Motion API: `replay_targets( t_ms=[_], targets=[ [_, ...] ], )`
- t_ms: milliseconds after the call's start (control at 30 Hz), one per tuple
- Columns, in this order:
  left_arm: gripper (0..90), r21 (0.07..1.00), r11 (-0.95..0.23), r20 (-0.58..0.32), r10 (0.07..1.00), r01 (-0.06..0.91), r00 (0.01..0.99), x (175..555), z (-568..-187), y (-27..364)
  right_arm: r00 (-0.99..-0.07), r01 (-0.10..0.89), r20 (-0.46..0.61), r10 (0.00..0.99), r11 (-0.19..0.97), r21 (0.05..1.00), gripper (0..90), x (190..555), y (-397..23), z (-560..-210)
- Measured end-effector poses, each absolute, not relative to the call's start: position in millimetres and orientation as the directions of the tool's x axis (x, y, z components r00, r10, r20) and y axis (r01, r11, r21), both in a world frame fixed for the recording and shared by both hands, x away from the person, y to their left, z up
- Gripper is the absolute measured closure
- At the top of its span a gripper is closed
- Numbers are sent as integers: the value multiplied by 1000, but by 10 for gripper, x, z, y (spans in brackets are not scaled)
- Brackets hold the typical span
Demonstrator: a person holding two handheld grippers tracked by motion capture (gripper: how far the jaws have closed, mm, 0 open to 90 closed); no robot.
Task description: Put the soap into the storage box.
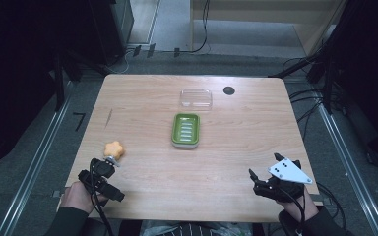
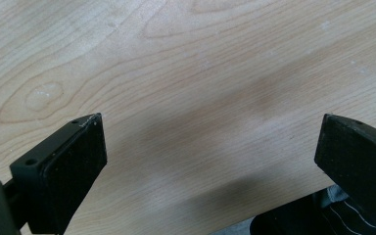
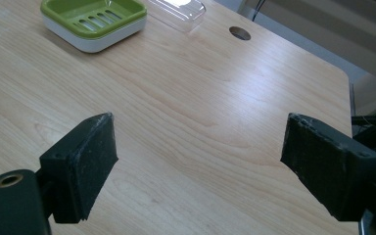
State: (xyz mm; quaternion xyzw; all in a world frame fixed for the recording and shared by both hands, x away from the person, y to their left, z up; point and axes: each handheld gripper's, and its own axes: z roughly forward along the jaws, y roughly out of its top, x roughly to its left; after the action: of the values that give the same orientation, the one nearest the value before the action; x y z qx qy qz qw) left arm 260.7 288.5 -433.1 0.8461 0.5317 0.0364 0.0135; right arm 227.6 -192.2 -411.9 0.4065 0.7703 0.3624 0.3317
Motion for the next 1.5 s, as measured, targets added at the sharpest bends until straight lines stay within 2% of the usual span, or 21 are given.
replay_targets(
  t_ms=[1067,1500],
  targets=[
    [0,86,-425,53,905,901,422,2727,-4331,2901,-456,384,-218,863,412,826,137,2280,-1893,-4112],
    [0,141,-413,74,911,900,407,2915,-4236,2917,-459,386,-221,860,417,823,137,2286,-1893,-4115]
  ],
)
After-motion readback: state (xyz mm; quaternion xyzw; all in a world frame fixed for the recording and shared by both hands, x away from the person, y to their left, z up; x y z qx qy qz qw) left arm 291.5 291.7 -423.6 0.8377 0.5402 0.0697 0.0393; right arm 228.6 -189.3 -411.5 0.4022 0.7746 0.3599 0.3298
